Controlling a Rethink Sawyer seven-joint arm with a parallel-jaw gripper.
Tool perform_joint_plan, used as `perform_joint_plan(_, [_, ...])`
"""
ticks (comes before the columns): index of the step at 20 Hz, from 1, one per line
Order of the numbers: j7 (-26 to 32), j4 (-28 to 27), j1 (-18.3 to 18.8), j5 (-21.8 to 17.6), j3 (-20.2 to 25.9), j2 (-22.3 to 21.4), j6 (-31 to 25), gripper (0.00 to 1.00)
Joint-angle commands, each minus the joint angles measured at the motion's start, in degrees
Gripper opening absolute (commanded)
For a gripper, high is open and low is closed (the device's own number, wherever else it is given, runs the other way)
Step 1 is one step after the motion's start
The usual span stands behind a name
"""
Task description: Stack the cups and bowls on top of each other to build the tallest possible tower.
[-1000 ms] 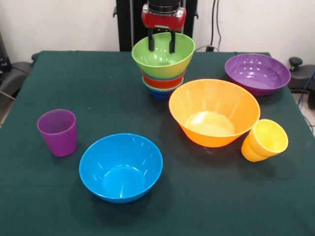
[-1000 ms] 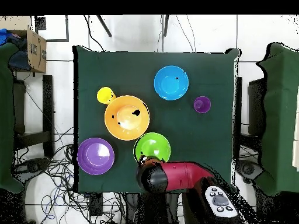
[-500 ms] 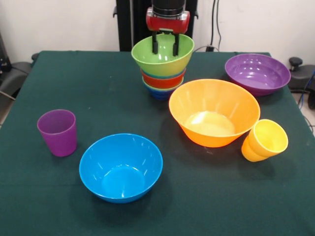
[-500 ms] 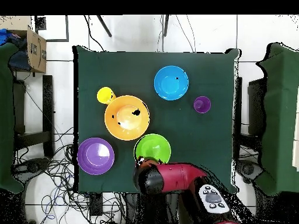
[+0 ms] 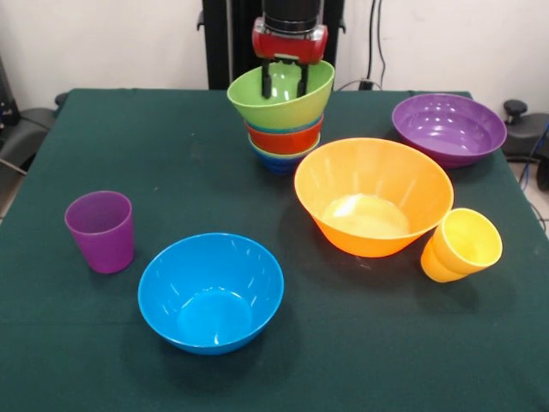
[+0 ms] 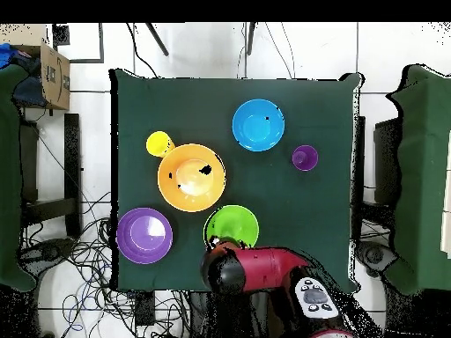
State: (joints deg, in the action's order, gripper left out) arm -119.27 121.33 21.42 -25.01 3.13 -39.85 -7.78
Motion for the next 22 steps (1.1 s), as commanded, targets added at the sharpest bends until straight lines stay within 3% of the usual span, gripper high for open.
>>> perform_joint_plan(1, [-6.10, -6.63, -3.30, -0.55, -2.45, 2.24, 4.93, 1.00])
perform_joint_plan(7, [-5.88, -7.42, -4.12, -0.10, -3.90, 3.15, 7.37, 1.00])
perform_joint_plan(11, [-6.13, -6.32, -2.52, 0.67, -1.36, 2.02, 8.82, 1.00])
perform_joint_plan(22, [-6.41, -3.54, 0.54, 2.86, 4.30, -2.39, 6.25, 1.00])
